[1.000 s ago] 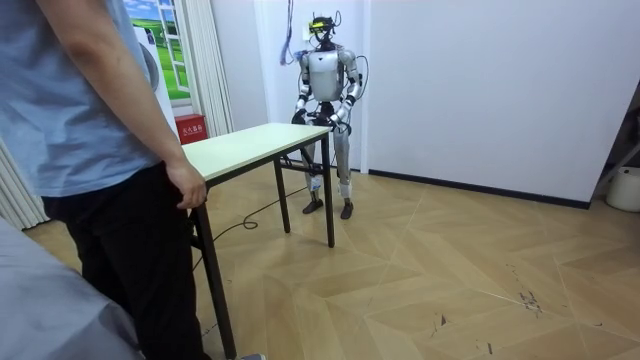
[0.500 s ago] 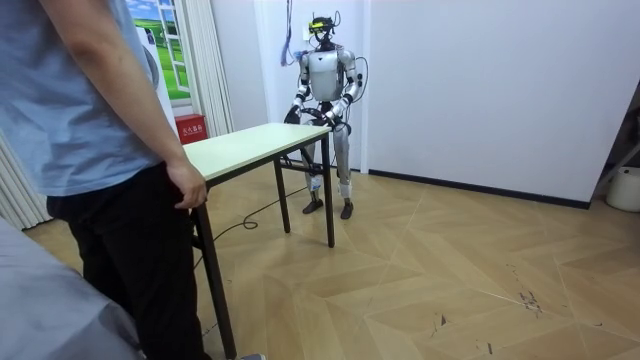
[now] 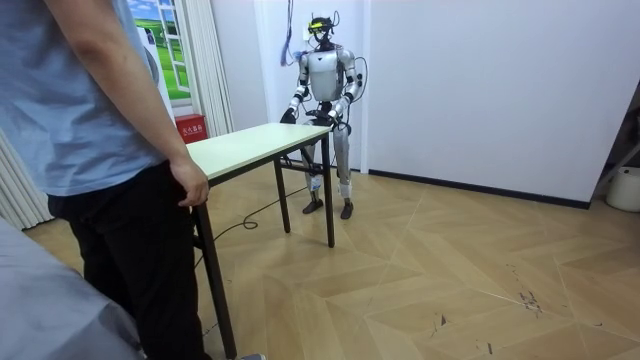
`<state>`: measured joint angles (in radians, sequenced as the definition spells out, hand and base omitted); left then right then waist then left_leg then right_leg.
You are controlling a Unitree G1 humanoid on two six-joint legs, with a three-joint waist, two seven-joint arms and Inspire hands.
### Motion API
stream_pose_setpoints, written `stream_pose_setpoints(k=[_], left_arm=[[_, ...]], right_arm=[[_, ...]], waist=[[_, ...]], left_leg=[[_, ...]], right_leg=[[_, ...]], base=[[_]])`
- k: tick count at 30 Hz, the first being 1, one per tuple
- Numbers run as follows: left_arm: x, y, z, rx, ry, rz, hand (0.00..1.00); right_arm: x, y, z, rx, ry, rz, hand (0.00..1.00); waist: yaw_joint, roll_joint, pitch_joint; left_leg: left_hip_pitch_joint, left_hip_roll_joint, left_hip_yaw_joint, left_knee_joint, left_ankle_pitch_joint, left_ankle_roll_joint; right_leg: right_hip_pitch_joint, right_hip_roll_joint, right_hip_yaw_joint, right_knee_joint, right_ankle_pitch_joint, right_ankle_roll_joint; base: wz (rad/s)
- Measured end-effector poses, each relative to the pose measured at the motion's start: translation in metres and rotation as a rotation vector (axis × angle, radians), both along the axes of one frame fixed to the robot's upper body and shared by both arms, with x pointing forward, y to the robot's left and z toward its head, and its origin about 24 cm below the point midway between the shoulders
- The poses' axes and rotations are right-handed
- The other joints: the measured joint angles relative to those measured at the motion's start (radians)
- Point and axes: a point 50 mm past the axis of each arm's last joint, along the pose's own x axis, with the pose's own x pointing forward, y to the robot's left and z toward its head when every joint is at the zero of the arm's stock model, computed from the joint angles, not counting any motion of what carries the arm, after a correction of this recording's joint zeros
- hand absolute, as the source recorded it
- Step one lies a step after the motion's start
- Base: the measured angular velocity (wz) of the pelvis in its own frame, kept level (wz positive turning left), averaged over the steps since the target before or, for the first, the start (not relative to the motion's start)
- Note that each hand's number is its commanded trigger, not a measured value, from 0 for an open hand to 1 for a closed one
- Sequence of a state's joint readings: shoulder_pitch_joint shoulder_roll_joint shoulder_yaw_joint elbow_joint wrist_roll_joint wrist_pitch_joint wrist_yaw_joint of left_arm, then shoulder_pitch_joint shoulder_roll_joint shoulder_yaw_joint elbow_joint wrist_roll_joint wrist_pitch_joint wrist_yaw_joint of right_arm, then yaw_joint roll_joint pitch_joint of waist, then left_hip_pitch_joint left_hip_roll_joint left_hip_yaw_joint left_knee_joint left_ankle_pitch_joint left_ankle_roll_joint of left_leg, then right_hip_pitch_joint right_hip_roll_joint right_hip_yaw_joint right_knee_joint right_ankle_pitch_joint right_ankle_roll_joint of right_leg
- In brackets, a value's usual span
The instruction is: Move table with human
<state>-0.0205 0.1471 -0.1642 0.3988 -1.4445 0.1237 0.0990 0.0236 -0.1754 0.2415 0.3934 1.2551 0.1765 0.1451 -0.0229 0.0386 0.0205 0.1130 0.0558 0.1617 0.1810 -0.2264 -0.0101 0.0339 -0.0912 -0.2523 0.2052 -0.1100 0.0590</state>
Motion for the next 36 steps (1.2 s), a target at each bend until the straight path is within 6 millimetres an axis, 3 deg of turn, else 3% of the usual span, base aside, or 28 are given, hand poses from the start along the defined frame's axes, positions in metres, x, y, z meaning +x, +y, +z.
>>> stream_pose_setpoints(k=[10, 17, 22, 36], left_arm=[[0.012, 0.005, 0.007, -0.080, 0.041, 0.087, 0.00], [0.019, 0.006, 0.009, -0.106, 0.070, 0.118, 0.00], [0.021, 0.006, 0.010, -0.099, 0.104, 0.130, 0.00], [0.030, 0.000, 0.016, -0.153, 0.095, 0.209, 0.00]], right_arm=[[0.008, 0.003, 0.002, 0.206, 0.071, -0.146, 0.00], [0.014, 0.007, 0.005, 0.213, 0.093, -0.166, 0.00], [0.018, 0.010, 0.007, 0.234, 0.090, -0.179, 0.00], [0.033, 0.019, 0.016, 0.348, 0.140, -0.270, 0.00]], waist=[[0.005, -0.006, 0.0020], [-0.003, 0.002, 0.0049], [-0.014, 0.024, 0.0020], [-0.015, 0.024, 0.0022]], left_leg=[[0.002, 0.000, 0.001, 0.014, 0.000, 0.000], [-0.009, 0.000, 0.001, 0.018, 0.000, 0.000], [-0.021, 0.001, -0.001, 0.022, 0.000, 0.000], [-0.055, -0.001, -0.003, 0.050, 0.000, 0.001]], right_leg=[[-0.003, -0.001, 0.003, 0.002, 0.000, 0.000], [-0.006, -0.002, 0.004, 0.006, 0.002, -0.004], [-0.018, -0.002, 0.005, 0.010, 0.005, -0.008], [-0.048, -0.008, 0.002, 0.028, 0.008, -0.013]], base=[[-0.01], [0.00], [0.00], [0.00]])
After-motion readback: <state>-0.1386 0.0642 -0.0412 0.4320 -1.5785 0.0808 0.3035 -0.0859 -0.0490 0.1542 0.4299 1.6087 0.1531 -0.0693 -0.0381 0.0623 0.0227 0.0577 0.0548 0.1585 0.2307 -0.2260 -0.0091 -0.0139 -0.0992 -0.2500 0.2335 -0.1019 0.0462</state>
